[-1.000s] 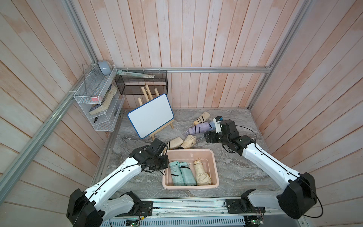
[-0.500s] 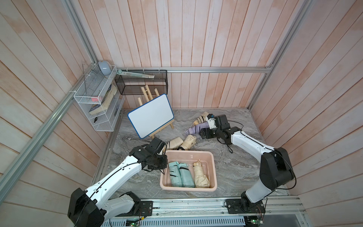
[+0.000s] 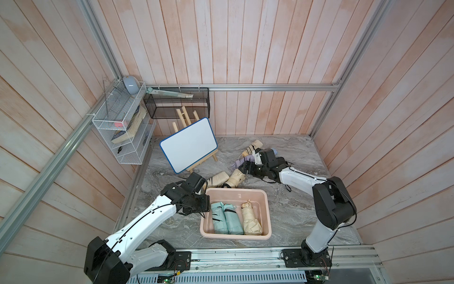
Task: Put the umbrella into the storage box
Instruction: Pick up the umbrella from the center of the board.
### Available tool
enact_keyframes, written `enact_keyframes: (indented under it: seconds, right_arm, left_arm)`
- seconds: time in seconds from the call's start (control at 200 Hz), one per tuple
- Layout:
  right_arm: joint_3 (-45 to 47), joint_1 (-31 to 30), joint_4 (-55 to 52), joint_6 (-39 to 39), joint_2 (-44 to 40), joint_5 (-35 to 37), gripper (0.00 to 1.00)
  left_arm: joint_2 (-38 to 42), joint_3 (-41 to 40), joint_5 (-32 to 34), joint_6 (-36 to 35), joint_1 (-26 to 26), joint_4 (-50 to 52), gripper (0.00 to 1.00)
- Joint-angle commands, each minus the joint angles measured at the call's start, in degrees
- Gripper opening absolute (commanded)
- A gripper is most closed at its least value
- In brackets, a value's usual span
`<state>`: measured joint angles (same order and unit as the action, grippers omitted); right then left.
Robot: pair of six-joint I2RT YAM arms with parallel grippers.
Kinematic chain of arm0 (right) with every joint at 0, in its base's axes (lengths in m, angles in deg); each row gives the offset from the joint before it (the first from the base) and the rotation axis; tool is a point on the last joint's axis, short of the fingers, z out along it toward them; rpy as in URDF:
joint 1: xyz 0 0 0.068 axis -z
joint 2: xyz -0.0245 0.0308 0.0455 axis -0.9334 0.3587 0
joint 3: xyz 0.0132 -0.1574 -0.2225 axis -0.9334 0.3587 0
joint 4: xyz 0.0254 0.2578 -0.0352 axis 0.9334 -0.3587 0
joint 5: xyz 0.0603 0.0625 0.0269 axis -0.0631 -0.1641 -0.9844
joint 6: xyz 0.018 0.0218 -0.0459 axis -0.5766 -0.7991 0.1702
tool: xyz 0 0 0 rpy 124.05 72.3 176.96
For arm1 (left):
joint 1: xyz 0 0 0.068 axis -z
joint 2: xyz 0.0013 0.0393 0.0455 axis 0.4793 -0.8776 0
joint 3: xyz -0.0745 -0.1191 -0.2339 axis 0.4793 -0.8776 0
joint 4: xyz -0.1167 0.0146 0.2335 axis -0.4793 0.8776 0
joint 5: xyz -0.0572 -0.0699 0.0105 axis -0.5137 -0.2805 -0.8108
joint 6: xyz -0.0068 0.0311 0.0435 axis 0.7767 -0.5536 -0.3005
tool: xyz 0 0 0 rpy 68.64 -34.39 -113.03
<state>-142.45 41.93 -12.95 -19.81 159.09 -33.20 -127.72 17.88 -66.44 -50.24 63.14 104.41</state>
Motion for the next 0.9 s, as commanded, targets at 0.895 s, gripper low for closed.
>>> enact_keyframes:
  seconds: [0.895]
  right_arm:
    - [-4.7, -1.3, 9.8, -11.4, 14.4, -10.1, 0.64]
  left_arm:
    - [11.6, 3.8, 5.0, 15.7, -3.8, -15.8, 0.72]
